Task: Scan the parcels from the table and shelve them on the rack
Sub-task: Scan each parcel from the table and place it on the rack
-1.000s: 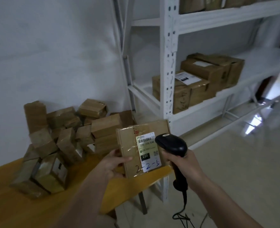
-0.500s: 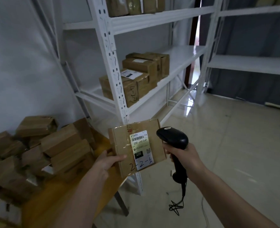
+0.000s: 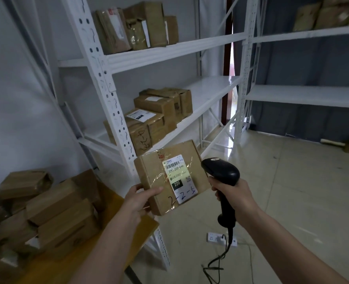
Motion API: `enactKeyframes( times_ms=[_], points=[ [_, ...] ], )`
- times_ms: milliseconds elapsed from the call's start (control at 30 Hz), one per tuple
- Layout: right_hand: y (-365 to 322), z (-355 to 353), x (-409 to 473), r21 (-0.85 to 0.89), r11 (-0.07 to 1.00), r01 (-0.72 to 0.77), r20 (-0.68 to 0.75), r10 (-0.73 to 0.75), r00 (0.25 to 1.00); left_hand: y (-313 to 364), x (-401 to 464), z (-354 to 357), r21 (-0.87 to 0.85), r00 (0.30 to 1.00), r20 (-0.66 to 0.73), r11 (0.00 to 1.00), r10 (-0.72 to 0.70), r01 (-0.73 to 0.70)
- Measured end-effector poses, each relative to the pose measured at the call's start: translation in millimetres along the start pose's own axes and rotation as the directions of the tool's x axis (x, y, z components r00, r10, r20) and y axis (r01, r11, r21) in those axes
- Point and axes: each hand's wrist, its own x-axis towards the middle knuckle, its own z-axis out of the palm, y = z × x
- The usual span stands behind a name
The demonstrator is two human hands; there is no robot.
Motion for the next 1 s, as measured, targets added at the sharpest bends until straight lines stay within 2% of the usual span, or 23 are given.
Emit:
enactKeyframes(
  times_ms=[333, 500, 733, 1000],
  points=[
    [-58, -99, 93, 0.033, 0.998, 0.062, -0.034, -0.061, 0.998, 52, 31, 151, 0.033, 0.978, -0.077, 0.981, 0.196, -0.194],
    [-80, -128, 136, 0.073, 0.993, 0.093, -0.010, -0.093, 0.996, 71, 36, 204, 0.142, 0.944, -0.133, 0.948, 0.304, -0.285],
    [-106, -142, 187, 0.191, 0.974, 0.120, 0.028, -0.127, 0.991, 111, 57, 252, 0.357, 0.821, -0.249, 0.837, 0.513, -0.415],
    [-172, -134, 263, 0.171, 0.959, 0.228, 0.059, -0.241, 0.969, 197, 102, 294, 0.487, 0.647, -0.250, 0.671, 0.721, -0.559]
  ],
)
